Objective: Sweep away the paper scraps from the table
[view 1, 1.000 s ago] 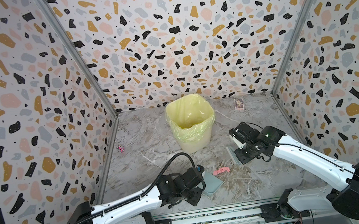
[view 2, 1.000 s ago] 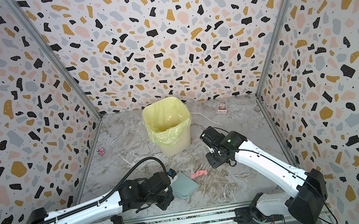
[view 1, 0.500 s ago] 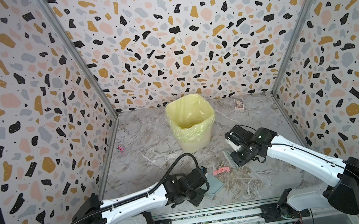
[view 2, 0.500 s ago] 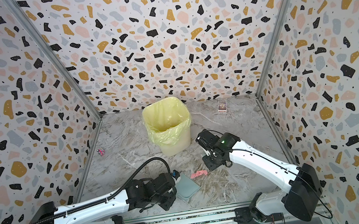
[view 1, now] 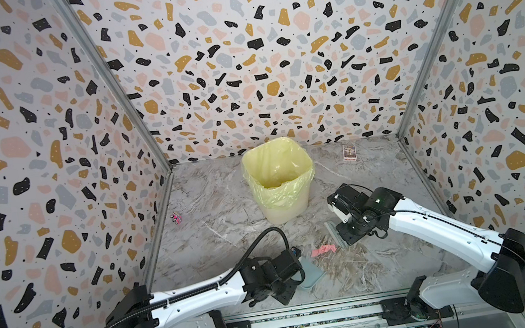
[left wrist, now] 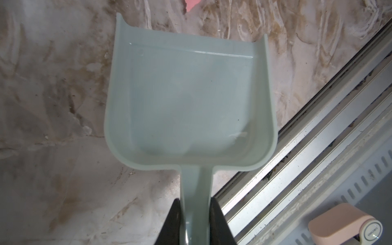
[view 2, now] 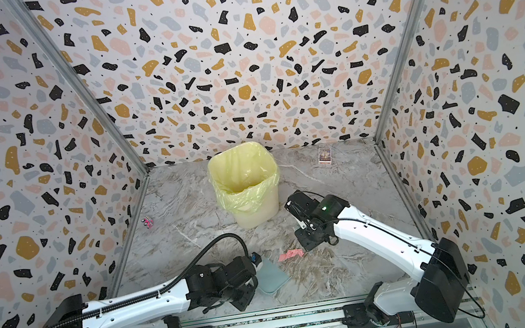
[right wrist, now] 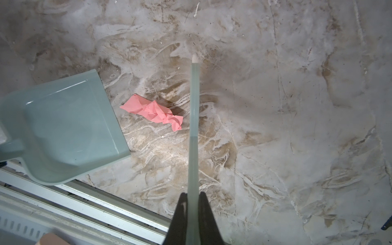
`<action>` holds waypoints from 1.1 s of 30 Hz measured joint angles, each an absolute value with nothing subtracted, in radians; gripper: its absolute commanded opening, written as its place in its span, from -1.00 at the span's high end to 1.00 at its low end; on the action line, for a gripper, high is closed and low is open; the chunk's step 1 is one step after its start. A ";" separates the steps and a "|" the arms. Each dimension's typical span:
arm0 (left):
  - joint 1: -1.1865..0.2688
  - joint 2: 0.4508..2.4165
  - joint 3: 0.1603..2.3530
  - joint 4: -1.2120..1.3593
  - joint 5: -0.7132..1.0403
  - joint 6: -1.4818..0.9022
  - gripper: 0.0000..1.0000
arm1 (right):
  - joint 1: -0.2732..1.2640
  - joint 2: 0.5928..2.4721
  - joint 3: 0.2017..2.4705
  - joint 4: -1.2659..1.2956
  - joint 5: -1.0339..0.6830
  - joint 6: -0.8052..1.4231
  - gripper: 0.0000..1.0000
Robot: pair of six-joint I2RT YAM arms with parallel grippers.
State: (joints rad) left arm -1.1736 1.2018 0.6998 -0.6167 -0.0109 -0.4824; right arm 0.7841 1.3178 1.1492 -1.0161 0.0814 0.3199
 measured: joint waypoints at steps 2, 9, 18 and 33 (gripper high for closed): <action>-1.174 1.214 0.700 -0.608 -0.013 -0.482 1.00 | 0.793 1.320 1.149 -1.016 0.079 0.321 1.00; -1.174 1.242 0.700 -0.587 -0.017 -0.475 1.00 | 0.835 1.343 1.149 -1.009 0.067 0.330 1.00; -1.174 1.259 0.700 -0.578 -0.017 -0.463 1.00 | 0.938 1.382 1.163 -0.995 0.030 0.329 1.00; -1.174 1.264 0.700 -0.575 -0.019 -0.463 1.00 | 1.033 1.391 1.224 -1.005 -0.015 0.304 1.00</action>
